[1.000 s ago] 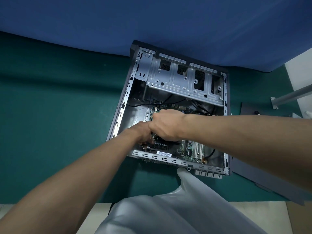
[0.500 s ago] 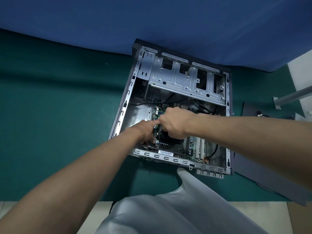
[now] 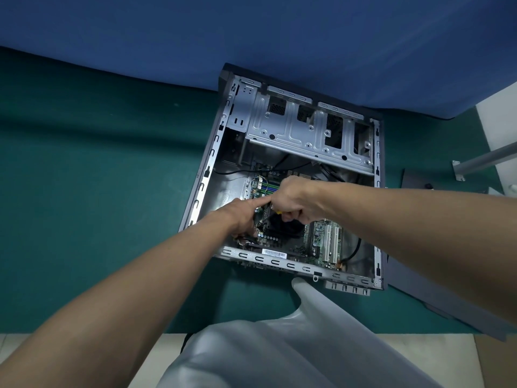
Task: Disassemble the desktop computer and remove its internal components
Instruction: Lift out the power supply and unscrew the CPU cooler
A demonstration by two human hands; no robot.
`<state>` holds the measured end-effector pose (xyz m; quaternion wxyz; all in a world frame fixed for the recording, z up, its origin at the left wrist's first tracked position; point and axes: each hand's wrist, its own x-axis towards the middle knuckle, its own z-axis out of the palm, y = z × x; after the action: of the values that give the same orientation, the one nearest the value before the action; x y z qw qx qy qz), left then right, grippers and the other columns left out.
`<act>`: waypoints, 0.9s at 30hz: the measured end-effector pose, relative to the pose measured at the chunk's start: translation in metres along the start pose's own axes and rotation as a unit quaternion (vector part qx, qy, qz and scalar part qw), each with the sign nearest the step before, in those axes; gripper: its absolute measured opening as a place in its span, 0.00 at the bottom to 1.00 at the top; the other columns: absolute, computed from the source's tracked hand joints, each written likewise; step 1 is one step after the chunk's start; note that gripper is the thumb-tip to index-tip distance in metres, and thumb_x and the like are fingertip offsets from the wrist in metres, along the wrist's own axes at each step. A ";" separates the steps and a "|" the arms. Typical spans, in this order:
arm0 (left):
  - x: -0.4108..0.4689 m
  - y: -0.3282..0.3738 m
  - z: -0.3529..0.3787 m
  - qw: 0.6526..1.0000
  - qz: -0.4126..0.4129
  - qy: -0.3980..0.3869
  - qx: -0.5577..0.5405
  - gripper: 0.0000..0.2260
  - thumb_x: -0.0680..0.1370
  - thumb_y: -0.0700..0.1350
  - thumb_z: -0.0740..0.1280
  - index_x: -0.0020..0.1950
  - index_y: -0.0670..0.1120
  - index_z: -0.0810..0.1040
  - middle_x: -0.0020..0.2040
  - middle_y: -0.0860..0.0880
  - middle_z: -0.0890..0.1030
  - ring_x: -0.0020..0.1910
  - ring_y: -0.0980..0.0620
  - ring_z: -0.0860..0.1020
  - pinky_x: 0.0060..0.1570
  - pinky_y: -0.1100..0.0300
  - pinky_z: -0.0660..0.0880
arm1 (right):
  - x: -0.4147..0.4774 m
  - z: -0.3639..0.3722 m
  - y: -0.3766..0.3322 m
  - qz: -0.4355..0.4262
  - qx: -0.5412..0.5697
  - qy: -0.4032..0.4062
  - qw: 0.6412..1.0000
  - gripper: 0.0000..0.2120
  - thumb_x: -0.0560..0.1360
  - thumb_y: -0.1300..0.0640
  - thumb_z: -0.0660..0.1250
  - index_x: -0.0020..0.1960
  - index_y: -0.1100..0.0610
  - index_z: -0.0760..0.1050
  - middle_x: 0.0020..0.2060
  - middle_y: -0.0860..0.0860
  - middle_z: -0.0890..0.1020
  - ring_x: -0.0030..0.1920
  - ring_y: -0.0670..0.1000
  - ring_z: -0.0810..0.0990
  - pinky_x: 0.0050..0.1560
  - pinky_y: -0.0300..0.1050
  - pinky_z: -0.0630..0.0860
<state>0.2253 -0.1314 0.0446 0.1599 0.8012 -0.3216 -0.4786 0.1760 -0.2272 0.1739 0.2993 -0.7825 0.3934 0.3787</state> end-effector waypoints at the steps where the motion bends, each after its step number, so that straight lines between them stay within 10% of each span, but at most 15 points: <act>1: 0.001 -0.001 0.001 1.000 0.001 0.003 -0.002 0.41 0.72 0.40 0.75 0.76 0.63 0.57 0.51 0.48 0.75 0.35 0.57 0.72 0.30 0.64 0.69 | 0.001 0.002 0.000 -0.036 -0.077 0.033 0.996 0.10 0.77 0.63 0.61 0.37 0.62 0.69 0.30 0.53 0.72 0.25 0.47 0.68 0.19 0.33 0.61; 4: 0.004 -0.003 0.002 1.000 -0.004 0.003 -0.001 0.29 0.72 0.43 0.76 0.68 0.59 0.69 0.43 0.52 0.76 0.35 0.56 0.73 0.32 0.63 0.69 | -0.012 0.005 0.000 -0.198 -0.351 0.108 0.909 0.07 0.76 0.63 0.60 0.40 0.62 0.70 0.36 0.55 0.72 0.33 0.54 0.72 0.29 0.42 0.68; 8: 0.008 -0.005 0.005 1.000 -0.020 0.007 0.006 0.11 0.71 0.47 0.76 0.39 0.56 0.73 0.39 0.50 0.77 0.32 0.53 0.74 0.29 0.62 0.68 | -0.022 0.010 0.004 -0.405 -0.600 0.091 0.684 0.16 0.82 0.54 0.53 0.52 0.60 0.78 0.43 0.56 0.81 0.40 0.57 0.78 0.33 0.45 0.68; 10: 0.007 -0.004 0.006 0.999 -0.032 0.005 -0.016 0.14 0.69 0.44 0.77 0.35 0.54 0.72 0.36 0.50 0.77 0.30 0.53 0.73 0.30 0.61 0.69 | -0.022 0.010 0.002 -0.396 -0.568 0.088 0.716 0.13 0.81 0.57 0.55 0.51 0.61 0.78 0.39 0.56 0.78 0.40 0.56 0.78 0.33 0.44 0.67; 12: 0.005 -0.003 0.004 0.999 -0.034 0.004 0.000 0.16 0.68 0.43 0.79 0.41 0.51 0.71 0.35 0.52 0.75 0.31 0.54 0.73 0.34 0.60 0.71 | -0.015 0.006 -0.001 -0.338 -0.455 0.084 0.820 0.08 0.77 0.60 0.62 0.41 0.62 0.75 0.32 0.54 0.70 0.33 0.55 0.73 0.31 0.43 0.68; 17: -0.005 0.004 -0.002 1.000 -0.021 -0.004 0.005 0.37 0.71 0.40 0.76 0.74 0.60 0.63 0.57 0.45 0.77 0.44 0.51 0.75 0.46 0.57 0.74 | 0.004 0.001 0.001 -0.090 -0.031 0.071 0.993 0.13 0.77 0.55 0.63 0.37 0.62 0.74 0.22 0.54 0.78 0.20 0.49 0.74 0.20 0.37 0.68; 19: -0.006 0.006 -0.003 1.000 -0.015 -0.009 -0.002 0.41 0.72 0.39 0.75 0.76 0.63 0.58 0.64 0.42 0.75 0.48 0.49 0.76 0.48 0.56 0.75 | 0.003 0.000 0.000 -0.005 0.065 0.030 0.997 0.11 0.78 0.61 0.59 0.38 0.63 0.72 0.17 0.52 0.74 0.15 0.46 0.67 0.17 0.32 0.61; 22: -0.006 0.006 -0.002 1.000 -0.015 -0.004 -0.008 0.39 0.72 0.39 0.75 0.75 0.62 0.60 0.63 0.43 0.75 0.48 0.49 0.75 0.47 0.57 0.74 | 0.003 0.001 -0.003 -0.067 -0.102 0.049 0.991 0.13 0.78 0.61 0.61 0.36 0.62 0.70 0.27 0.53 0.74 0.24 0.47 0.71 0.21 0.37 0.66; 27: -0.003 0.001 0.001 1.000 -0.020 0.004 0.007 0.19 0.70 0.42 0.77 0.55 0.52 0.73 0.47 0.50 0.77 0.38 0.53 0.75 0.42 0.58 0.74 | -0.014 0.002 -0.004 -0.315 -0.460 0.063 0.828 0.09 0.80 0.61 0.57 0.44 0.60 0.73 0.29 0.52 0.66 0.34 0.54 0.73 0.29 0.42 0.67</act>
<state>0.2231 -0.1302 0.0465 0.1463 0.8107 -0.3079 -0.4760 0.1730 -0.2177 0.1853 -0.0179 -0.9332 -0.0763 0.3508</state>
